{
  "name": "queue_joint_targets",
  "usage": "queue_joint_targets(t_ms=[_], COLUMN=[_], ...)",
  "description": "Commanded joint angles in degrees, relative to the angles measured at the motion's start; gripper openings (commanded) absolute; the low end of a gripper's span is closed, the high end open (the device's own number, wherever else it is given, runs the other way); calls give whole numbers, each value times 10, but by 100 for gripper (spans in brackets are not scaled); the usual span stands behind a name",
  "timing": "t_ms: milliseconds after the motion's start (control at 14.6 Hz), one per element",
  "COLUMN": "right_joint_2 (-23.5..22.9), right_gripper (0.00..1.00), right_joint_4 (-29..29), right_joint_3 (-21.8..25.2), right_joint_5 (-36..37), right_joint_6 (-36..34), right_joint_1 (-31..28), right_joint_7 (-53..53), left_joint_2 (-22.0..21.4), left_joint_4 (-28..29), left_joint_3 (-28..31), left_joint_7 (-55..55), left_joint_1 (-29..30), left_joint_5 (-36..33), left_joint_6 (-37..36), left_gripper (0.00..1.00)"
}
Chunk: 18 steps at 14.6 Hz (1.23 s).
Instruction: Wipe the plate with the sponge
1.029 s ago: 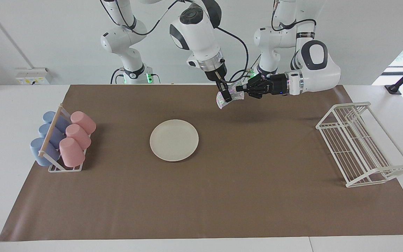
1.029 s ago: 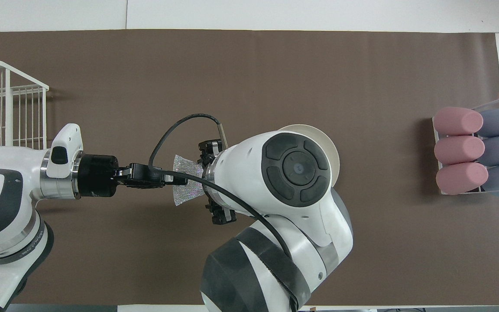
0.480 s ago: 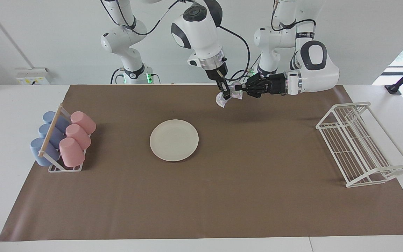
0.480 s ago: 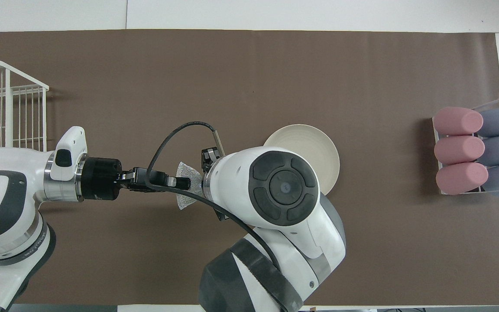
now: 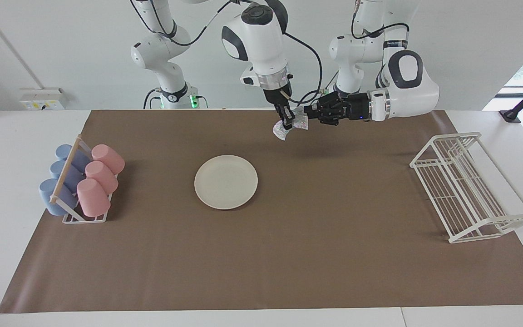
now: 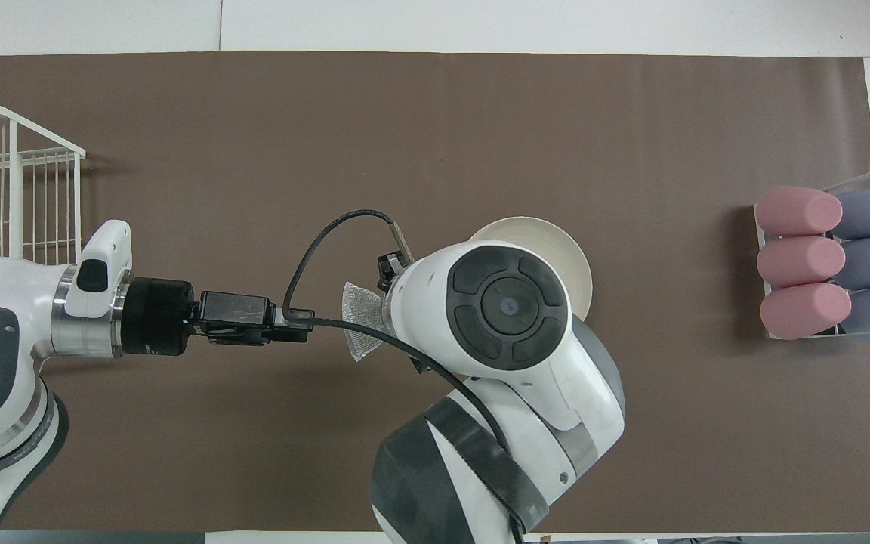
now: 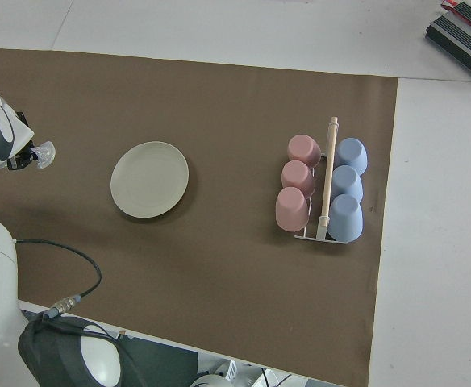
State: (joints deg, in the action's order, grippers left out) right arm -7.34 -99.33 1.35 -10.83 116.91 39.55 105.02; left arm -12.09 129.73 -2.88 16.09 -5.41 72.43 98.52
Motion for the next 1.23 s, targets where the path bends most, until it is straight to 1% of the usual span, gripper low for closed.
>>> queue_joint_targets(t_ms=[0,69,137,206,343,480,617,754,960,1166], right_joint_2=[21,15,13,11,13,7,0,-8,-14,-34], right_gripper=[0,0,0,0,0,0,0,0,0,0], right_joint_4=[-67,-108,-146,-174,-215,-239,-257,-266,-279,-283], right_joint_3=[-4,-4,-4,-4,-4,-4,-4,-4,-4,-4], right_joint_5=[9,9,9,9,9,8,8,4,0,0], right_joint_6=[29,91,147,188,225,245,249,249,249,255], right_joint_1=[-40,-57,-63,-63,-79,-100,-101,-99,-99,-101], right_joint_7=[-66,-96,-108,-111,-151,-196,-199,-197,-196,-199], left_joint_2=[-8,-7,-6,-2,9,29,36,37,45,45], left_joint_4=[-23,-32,-38,-55,-90,-129,-148,-163,-182,-191], left_joint_3=[0,0,0,-1,-1,-1,1,1,0,0], left_joint_7=[-54,-68,-81,-100,-158,-190,-212,-222,-223,-223], left_joint_1=[6,8,15,23,25,25,29,31,23,9], left_joint_5=[-54,-63,-89,-125,-199,-261,-300,-350,-452,-556], left_joint_6=[35,37,40,40,42,41,41,41,39,28], left_gripper=[100,100,100,100,100,100,100,100,100,100])
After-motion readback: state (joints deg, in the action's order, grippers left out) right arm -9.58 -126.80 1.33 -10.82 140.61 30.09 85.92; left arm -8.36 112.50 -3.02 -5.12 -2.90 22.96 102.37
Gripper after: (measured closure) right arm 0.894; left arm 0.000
